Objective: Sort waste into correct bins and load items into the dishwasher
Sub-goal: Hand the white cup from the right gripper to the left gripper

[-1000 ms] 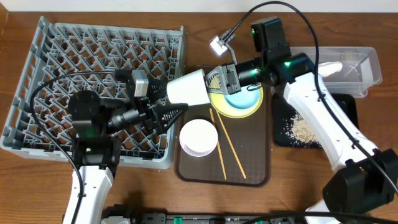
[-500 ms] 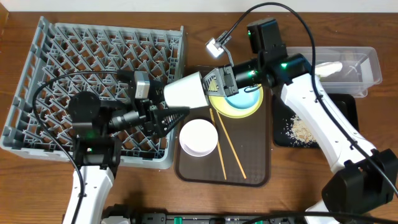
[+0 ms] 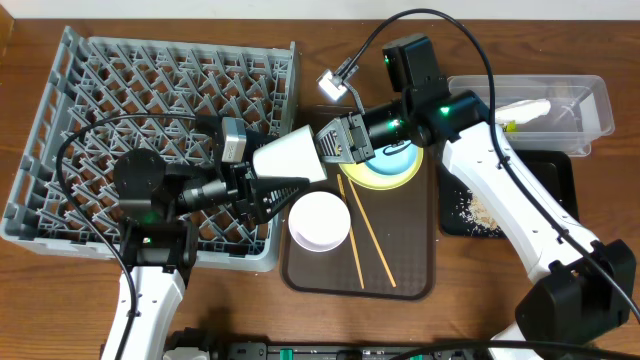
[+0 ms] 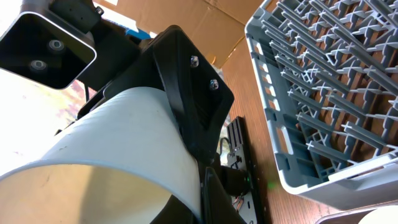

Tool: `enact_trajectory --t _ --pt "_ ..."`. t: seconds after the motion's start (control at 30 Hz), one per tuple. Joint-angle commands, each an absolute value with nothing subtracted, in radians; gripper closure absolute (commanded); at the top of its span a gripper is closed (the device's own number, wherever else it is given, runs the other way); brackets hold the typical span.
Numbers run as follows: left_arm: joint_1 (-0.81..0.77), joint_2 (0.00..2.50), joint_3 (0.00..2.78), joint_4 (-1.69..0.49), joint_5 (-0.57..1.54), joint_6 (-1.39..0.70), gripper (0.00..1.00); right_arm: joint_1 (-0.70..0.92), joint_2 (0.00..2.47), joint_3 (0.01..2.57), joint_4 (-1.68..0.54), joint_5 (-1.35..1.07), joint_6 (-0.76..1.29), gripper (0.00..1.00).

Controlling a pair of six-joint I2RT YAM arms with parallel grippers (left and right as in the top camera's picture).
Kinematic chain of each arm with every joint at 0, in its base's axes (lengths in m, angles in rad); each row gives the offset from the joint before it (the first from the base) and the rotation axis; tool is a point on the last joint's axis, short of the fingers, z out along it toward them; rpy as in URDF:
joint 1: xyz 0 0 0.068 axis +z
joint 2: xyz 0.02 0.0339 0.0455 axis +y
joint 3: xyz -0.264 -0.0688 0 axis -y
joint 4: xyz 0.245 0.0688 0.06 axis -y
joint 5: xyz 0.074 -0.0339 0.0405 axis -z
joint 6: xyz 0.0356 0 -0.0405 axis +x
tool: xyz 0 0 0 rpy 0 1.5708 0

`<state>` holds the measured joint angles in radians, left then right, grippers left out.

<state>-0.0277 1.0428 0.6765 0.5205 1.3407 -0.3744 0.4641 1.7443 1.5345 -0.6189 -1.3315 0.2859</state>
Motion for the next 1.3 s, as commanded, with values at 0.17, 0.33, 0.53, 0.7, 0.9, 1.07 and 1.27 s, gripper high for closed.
enact_trajectory --t 0.17,0.33,0.53,0.7,0.9,1.07,1.27 --pt "-0.020 1.034 0.696 0.533 1.350 -0.376 0.21 0.471 1.747 1.537 -0.629 -1.348 0.295 0.99" --pt "0.019 1.034 0.696 0.533 1.351 -0.377 0.21 0.456 1.747 1.537 -0.637 -1.347 0.295 0.99" --pt "0.036 1.034 0.696 0.533 1.351 -0.377 0.20 0.445 1.747 1.537 -0.643 -1.347 0.295 0.99" --pt "0.036 1.034 0.696 0.533 1.351 -0.377 0.20 0.445 1.747 1.537 -0.643 -1.347 0.295 0.99" --pt "0.036 1.034 0.696 0.533 1.354 -0.380 0.22 0.445 1.747 1.537 -0.643 -1.347 0.295 0.99" --pt "0.036 1.034 0.696 0.529 1.354 -0.379 0.27 0.445 1.747 1.537 -0.642 -1.347 0.295 0.94" --pt "0.036 1.040 0.696 0.493 1.354 -0.379 0.32 0.445 1.747 1.537 -0.641 -1.347 0.295 0.90"
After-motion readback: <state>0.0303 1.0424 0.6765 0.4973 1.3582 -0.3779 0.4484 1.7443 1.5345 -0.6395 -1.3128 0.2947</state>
